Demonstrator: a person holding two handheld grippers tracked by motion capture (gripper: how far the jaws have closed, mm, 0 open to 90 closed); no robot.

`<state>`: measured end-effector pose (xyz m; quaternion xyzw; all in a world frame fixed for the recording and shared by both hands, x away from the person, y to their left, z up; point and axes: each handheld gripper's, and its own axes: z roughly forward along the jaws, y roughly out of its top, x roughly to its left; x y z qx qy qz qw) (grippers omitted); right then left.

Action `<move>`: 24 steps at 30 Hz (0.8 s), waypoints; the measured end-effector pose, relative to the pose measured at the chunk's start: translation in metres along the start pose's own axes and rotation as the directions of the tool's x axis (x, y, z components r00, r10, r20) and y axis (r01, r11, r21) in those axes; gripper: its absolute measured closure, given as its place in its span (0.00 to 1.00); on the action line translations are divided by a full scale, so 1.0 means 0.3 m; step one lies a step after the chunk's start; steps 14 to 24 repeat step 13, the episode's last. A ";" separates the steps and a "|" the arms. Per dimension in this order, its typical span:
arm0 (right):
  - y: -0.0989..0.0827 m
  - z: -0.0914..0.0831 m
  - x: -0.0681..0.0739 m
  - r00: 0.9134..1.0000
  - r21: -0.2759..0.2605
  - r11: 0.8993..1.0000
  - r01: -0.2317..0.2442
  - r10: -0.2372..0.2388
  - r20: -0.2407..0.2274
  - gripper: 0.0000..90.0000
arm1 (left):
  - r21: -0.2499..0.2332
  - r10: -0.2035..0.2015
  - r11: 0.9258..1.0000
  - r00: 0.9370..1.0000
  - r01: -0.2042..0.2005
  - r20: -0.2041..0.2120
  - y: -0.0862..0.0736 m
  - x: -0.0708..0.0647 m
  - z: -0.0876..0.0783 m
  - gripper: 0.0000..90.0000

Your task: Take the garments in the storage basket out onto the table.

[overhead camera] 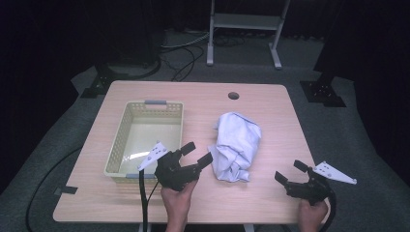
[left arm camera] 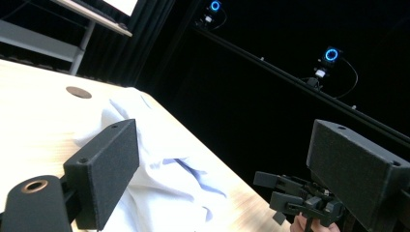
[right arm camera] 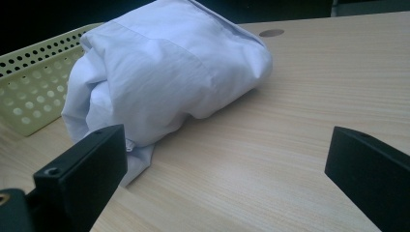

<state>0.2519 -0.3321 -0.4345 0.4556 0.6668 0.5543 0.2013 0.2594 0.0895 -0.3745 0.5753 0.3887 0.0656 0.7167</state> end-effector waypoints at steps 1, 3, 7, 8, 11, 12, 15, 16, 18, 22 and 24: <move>0.000 0.000 0.000 1.000 -0.001 1.000 0.000 0.000 0.001 0.01 | -0.001 0.004 1.000 1.000 -0.004 -0.003 0.000 0.000 -0.007 0.13; 0.000 0.000 0.000 1.000 0.000 1.000 0.000 0.000 0.001 0.01 | -0.004 0.005 1.000 1.000 -0.005 -0.010 0.000 0.000 -0.020 0.13; 0.000 0.001 0.001 1.000 0.001 1.000 0.005 -0.005 0.000 0.01 | -0.017 0.007 1.000 1.000 -0.007 -0.021 -0.002 -0.002 -0.045 0.10; 0.000 0.001 0.000 1.000 0.001 1.000 0.004 -0.004 0.000 0.01 | -0.019 0.004 1.000 1.000 -0.005 -0.021 -0.002 -0.003 -0.050 0.10; 0.000 0.001 0.000 1.000 0.000 1.000 0.003 -0.003 0.000 0.01 | -0.022 0.013 1.000 0.999 -0.014 -0.030 -0.003 -0.008 -0.073 0.10; 0.000 0.001 0.000 1.000 0.001 1.000 0.002 -0.002 0.000 0.01 | -0.022 0.016 1.000 0.999 -0.017 -0.032 -0.003 -0.008 -0.079 0.10; 0.000 0.001 0.000 1.000 0.000 1.000 0.003 -0.003 0.000 0.01 | -0.026 0.014 1.000 0.999 -0.015 -0.034 -0.003 -0.009 -0.084 0.10; 0.000 0.001 0.000 1.000 0.000 1.000 0.003 -0.003 0.000 0.01 | -0.026 0.014 1.000 0.999 -0.015 -0.034 -0.003 -0.009 -0.084 0.10; 0.000 0.001 0.000 1.000 0.000 1.000 0.003 -0.003 0.000 0.01 | -0.026 0.014 1.000 0.999 -0.015 -0.034 -0.003 -0.009 -0.084 0.10; 0.000 0.001 0.000 1.000 0.000 1.000 0.003 -0.003 0.000 0.01 | -0.026 0.014 1.000 0.999 -0.015 -0.034 -0.003 -0.009 -0.084 0.10; 0.000 0.001 0.000 1.000 0.000 1.000 0.003 -0.003 0.000 0.01 | -0.026 0.014 1.000 0.999 -0.015 -0.034 -0.003 -0.009 -0.084 0.10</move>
